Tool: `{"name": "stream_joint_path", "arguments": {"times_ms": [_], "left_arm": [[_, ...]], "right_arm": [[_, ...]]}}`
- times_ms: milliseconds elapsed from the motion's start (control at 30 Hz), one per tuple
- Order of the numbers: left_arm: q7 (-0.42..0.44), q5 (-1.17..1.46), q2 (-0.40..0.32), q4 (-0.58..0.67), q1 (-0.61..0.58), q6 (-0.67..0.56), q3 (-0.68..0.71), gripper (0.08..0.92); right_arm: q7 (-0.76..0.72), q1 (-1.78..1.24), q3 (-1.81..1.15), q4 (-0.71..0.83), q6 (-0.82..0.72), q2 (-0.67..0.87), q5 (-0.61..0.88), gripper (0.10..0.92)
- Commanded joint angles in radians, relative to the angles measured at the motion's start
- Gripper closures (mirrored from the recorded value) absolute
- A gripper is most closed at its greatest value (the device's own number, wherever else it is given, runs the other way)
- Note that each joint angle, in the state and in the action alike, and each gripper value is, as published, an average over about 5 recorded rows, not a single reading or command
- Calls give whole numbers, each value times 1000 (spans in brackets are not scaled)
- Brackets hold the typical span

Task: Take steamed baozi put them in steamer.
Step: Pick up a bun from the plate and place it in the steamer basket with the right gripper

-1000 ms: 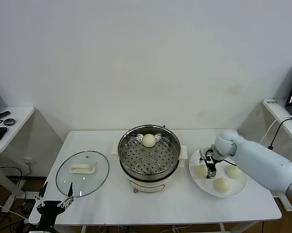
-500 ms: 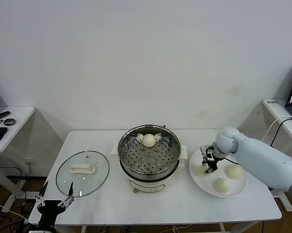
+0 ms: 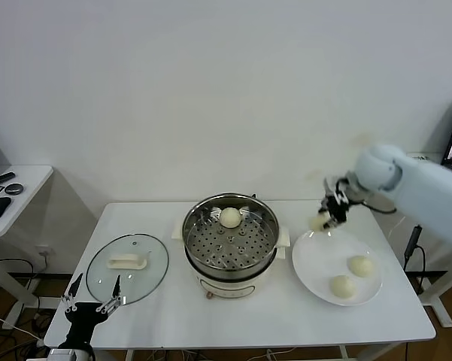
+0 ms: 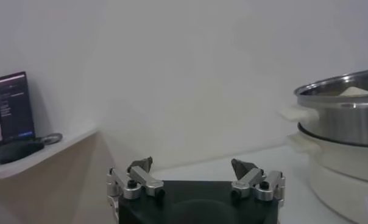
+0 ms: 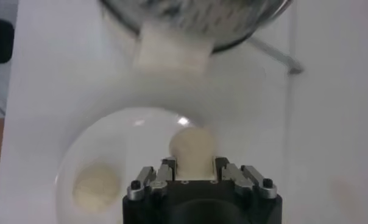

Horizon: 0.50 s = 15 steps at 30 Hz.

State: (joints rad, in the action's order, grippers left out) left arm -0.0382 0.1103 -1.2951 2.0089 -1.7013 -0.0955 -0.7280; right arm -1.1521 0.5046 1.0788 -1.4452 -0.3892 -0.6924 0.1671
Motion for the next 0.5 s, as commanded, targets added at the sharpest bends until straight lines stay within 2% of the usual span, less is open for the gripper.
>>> {"name": "stream_joint_path", "arguments": {"times_ms": [33, 233, 500], "left_arm": [[-1, 8, 9, -3, 13, 2, 2, 177], [-1, 10, 9, -7, 13, -1, -7, 177], [-2, 10, 1, -5, 10, -2, -34, 177]], "right_arm": [[112, 389, 266, -133, -181, -170, 393, 609], [267, 256, 238, -85, -320, -411, 526, 609], [333, 86, 208, 108, -338, -627, 466, 609]]}}
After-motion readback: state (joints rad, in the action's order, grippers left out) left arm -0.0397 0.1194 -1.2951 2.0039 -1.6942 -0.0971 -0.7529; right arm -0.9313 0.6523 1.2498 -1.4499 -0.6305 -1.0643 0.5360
